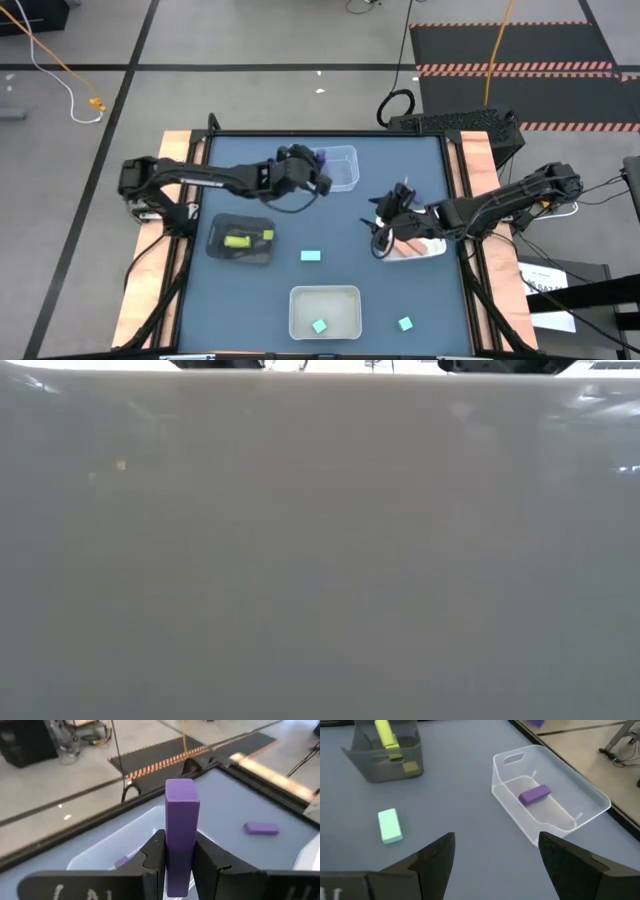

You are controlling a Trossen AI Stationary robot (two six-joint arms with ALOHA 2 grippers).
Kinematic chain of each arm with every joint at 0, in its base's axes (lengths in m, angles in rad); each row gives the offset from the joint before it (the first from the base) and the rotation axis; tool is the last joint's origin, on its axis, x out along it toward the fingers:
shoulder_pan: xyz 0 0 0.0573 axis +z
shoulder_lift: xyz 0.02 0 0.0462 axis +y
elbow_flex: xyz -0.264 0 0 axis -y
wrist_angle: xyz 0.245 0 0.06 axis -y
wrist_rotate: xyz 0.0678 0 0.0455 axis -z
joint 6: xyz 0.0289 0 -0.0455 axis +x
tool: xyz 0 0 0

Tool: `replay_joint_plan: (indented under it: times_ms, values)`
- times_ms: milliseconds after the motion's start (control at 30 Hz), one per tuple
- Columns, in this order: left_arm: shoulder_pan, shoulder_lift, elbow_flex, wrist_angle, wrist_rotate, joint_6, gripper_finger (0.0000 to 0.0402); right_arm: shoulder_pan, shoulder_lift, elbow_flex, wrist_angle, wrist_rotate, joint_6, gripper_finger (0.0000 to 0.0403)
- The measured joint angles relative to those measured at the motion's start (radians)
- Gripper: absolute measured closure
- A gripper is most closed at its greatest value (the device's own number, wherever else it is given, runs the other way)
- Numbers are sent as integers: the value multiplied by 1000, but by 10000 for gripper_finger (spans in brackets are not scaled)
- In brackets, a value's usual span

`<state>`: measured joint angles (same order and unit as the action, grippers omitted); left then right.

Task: Sort & place blocks by color
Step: Put the bottom violet block into the transparent bin, then put the violet block into the transparent bin

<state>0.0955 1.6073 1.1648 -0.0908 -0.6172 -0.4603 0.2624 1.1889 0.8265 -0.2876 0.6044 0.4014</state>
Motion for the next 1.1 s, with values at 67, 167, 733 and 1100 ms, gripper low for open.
replay_joint_plan:
  times_ms: [67,167,733,1100]
  values:
    - [25,40,-1,-9,9,-20,335,-10,0,0,10,0,-5,124]
    - [57,101,-1,23,29,-51,335,-17,0,0,18,-1,-37,124]
    - [105,198,0,17,105,-122,306,-51,0,0,-70,-1,-122,124]
    - [93,177,0,1,131,-75,198,-150,-38,0,-217,-1,-45,124]
